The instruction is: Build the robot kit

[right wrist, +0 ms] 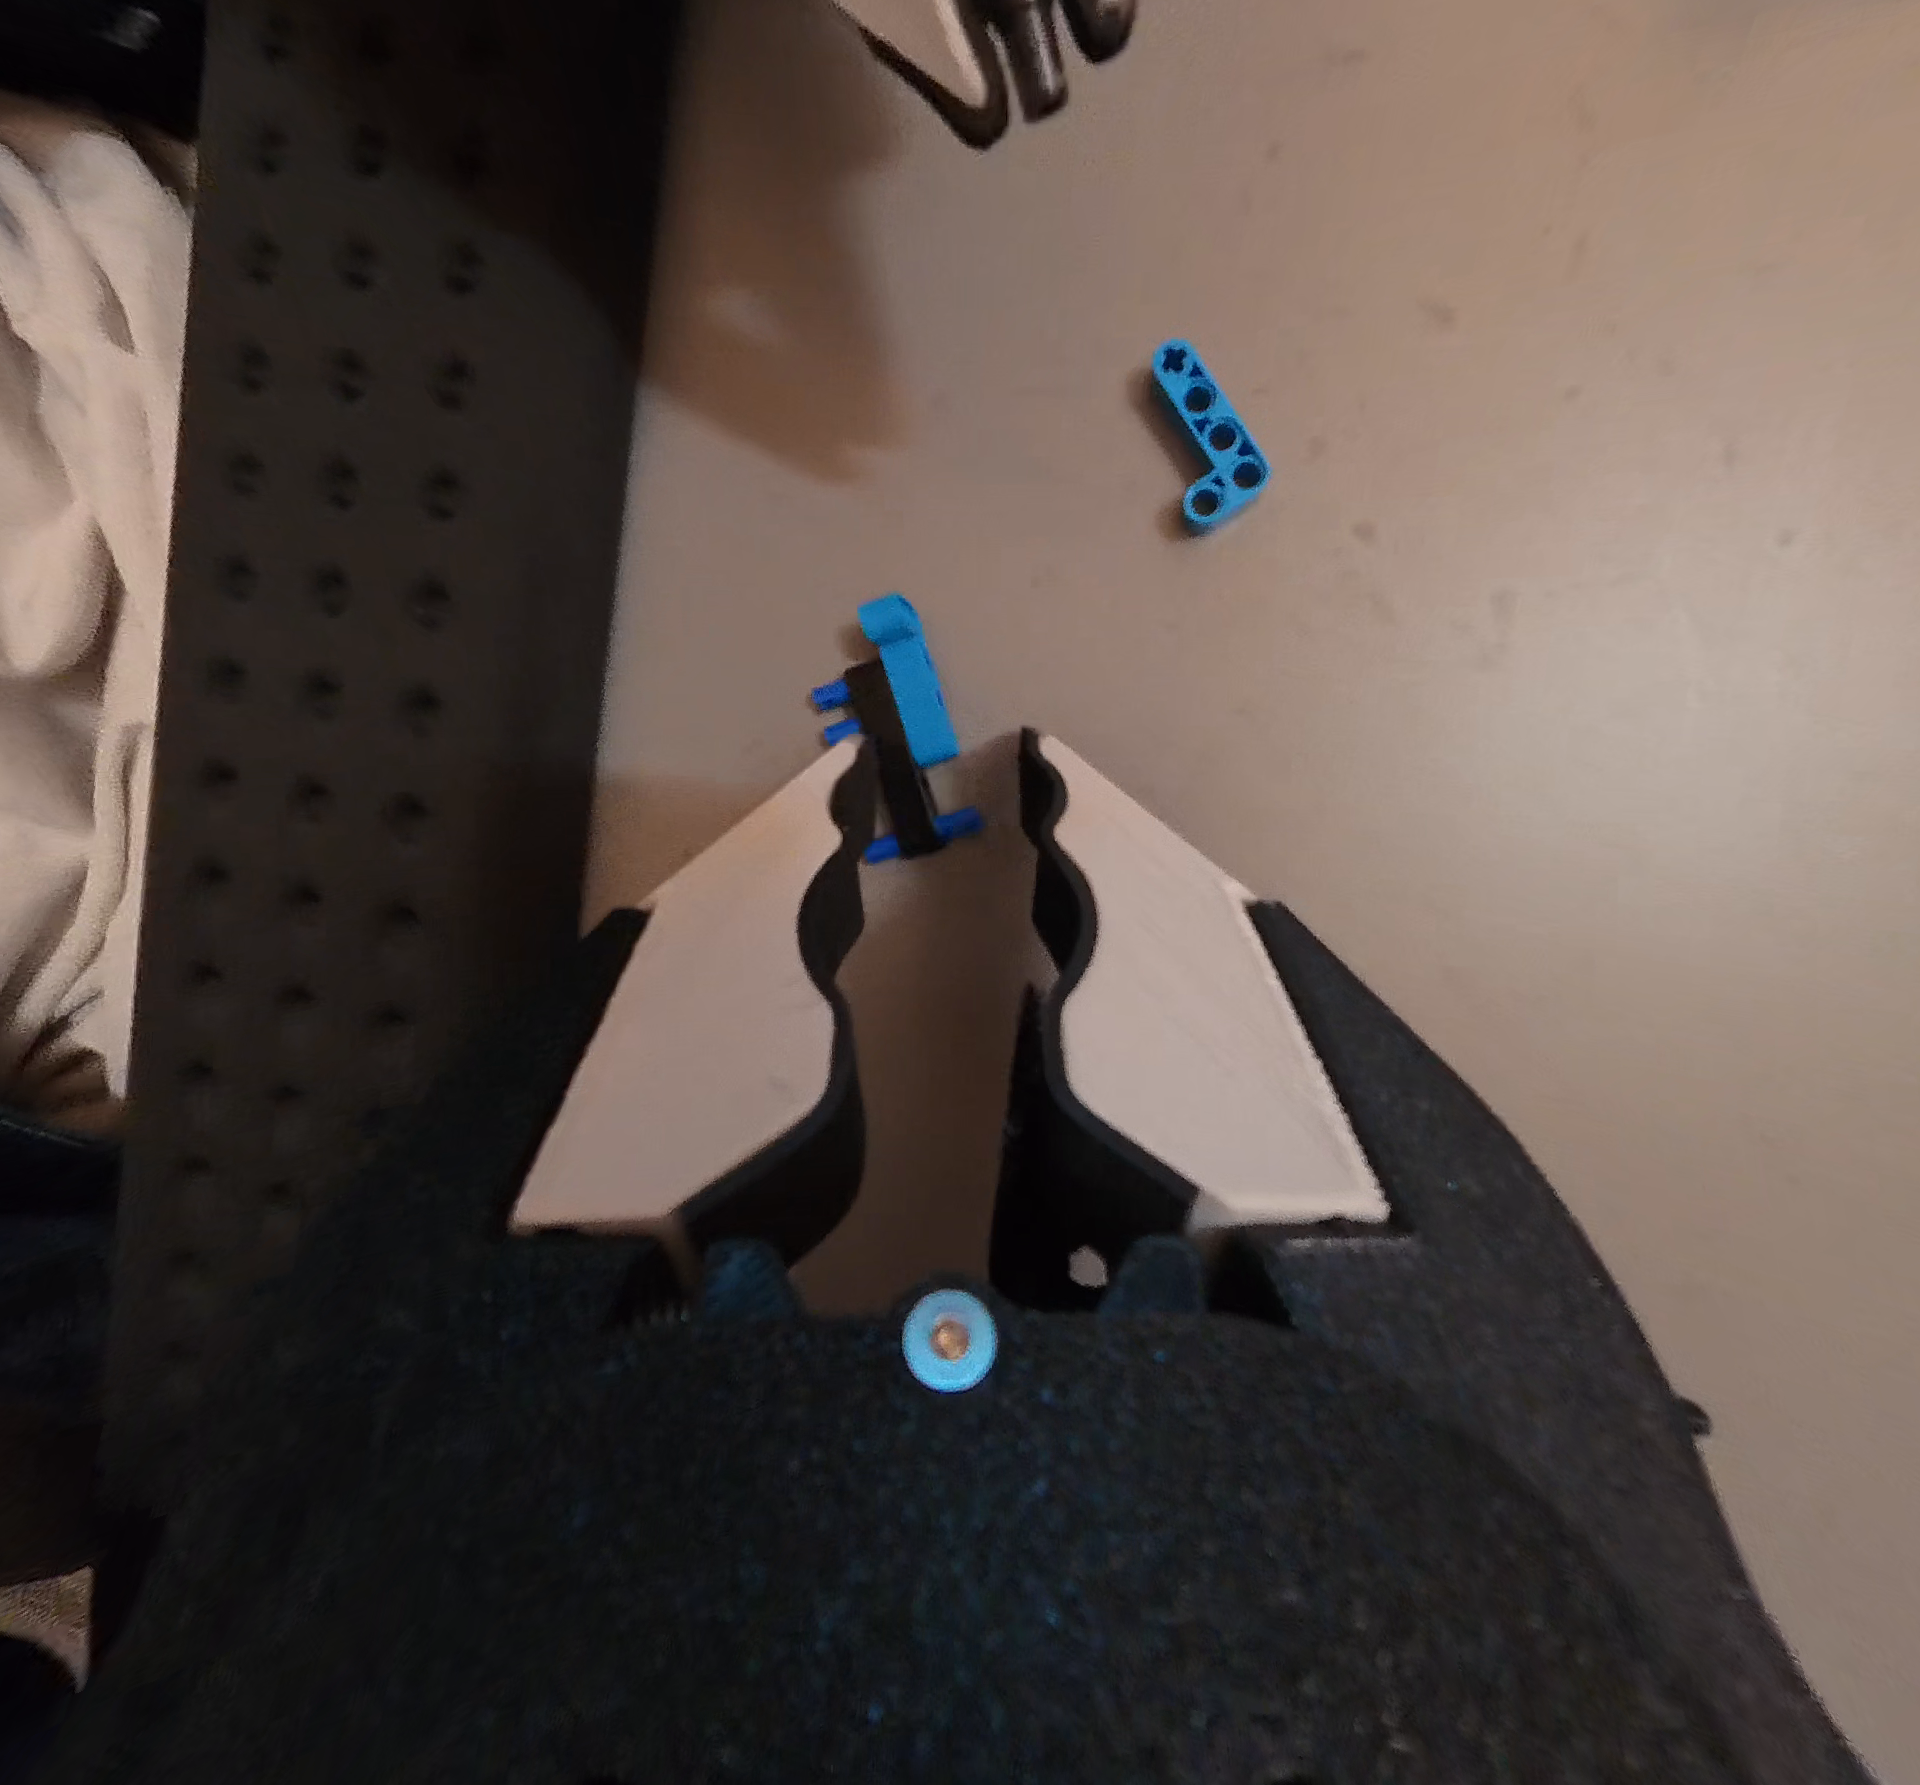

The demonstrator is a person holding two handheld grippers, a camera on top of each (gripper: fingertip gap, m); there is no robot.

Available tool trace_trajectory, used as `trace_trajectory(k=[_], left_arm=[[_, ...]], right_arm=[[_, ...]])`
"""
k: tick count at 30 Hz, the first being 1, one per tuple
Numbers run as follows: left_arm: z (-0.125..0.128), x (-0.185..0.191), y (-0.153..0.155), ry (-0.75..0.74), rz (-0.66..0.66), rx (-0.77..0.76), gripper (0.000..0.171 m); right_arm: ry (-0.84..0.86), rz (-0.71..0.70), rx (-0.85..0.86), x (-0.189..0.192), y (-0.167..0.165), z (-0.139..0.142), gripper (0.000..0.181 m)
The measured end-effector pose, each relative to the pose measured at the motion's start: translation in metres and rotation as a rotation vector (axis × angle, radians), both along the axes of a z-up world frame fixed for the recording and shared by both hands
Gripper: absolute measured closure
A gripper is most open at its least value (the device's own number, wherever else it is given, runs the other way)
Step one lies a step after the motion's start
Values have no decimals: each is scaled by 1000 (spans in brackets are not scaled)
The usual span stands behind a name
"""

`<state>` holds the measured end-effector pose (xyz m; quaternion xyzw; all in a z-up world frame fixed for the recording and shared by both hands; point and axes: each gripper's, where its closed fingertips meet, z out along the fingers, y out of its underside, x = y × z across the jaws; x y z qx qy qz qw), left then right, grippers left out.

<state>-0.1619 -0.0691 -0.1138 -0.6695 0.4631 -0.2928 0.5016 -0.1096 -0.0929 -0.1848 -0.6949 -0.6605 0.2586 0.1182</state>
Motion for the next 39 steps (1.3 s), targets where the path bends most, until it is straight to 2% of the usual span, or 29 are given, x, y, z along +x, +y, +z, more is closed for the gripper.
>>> trace_trajectory(k=[8, 11, 18, 20, 24, 26, 29, 35, 39], left_arm=[[-2, 1, -1, 7, -8, -10, 164], [-4, 2, -1, 13, -11, -11, 164], [-7, 2, -1, 26, -9, -18, 164], [-7, 2, -1, 25, -10, -17, 164], [-8, 2, -1, 32, -12, -16, 164], [-10, 3, -2, 47, -14, -13, 164], [-12, 5, -3, 57, -24, -14, 164], [-24, 21, -14, 109, -109, -62, 164], [-32, 27, -14, 168, -115, -52, 164]], right_arm=[[51, 25, 98, -9, -6, -3, 151], [51, 64, 149, -12, -11, -1, 162], [-29, 114, 324, -15, -21, 2, 165], [-56, 76, 503, -12, -7, 5, 166], [-113, 13, 1076, 3, 33, 23, 165], [-109, 20, 1232, 7, 35, 23, 165], [-87, -24, 1259, 11, 33, 13, 165], [-9, -86, 1181, 11, 22, 11, 162], [7, -129, 1130, 13, 19, 11, 161]])
